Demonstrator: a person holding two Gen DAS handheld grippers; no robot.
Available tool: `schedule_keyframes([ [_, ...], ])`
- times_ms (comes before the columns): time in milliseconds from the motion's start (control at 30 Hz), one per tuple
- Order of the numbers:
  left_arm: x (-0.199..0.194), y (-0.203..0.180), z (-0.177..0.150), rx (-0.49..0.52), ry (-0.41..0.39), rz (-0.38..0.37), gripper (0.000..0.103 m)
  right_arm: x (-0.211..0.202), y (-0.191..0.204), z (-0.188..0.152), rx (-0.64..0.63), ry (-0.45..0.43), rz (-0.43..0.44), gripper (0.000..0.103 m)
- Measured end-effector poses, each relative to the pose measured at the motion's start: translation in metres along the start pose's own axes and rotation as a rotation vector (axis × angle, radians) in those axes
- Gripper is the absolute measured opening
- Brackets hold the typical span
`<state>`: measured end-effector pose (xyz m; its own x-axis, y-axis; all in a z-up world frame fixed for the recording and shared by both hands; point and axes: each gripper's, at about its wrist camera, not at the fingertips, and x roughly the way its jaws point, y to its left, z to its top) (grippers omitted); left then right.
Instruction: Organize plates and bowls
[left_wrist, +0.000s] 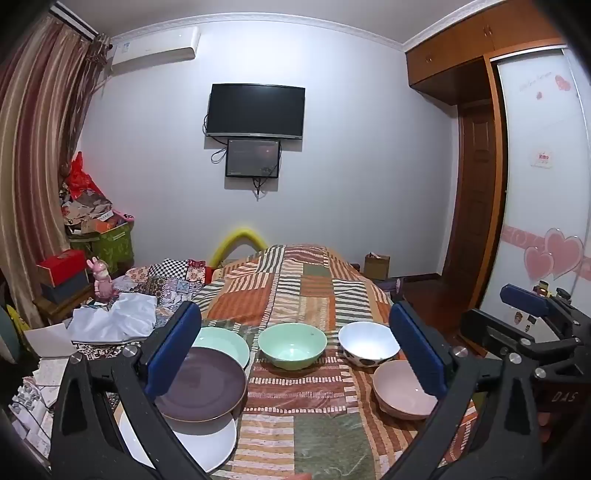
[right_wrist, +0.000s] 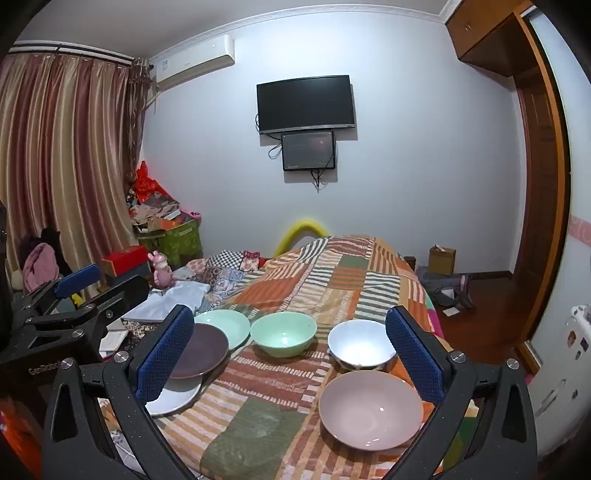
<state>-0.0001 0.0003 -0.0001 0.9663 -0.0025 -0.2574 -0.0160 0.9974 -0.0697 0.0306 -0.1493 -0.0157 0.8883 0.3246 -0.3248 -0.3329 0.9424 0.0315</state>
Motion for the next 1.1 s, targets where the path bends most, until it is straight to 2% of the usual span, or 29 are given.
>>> schedule_keyframes([
  [133, 0.0, -0.001, 0.0, 0.006, -0.008, 0.017, 0.103, -0.001, 0.0, 0.0, -0.001, -0.002, -0.004, 0.103],
  [433, 0.002, -0.015, 0.002, 0.014, -0.011, 0.0, 0.103, -0.004, 0.001, 0.002, 0.007, -0.001, -0.005, 0.103],
  [500, -0.003, -0.004, 0.002, 0.018, -0.02, -0.008, 0.103, -0.001, 0.0, -0.002, 0.012, -0.005, -0.005, 0.103],
  [1100, -0.002, -0.002, 0.001, 0.006, -0.023, -0.015, 0.103, -0.002, 0.0, -0.002, 0.015, -0.008, -0.003, 0.103],
])
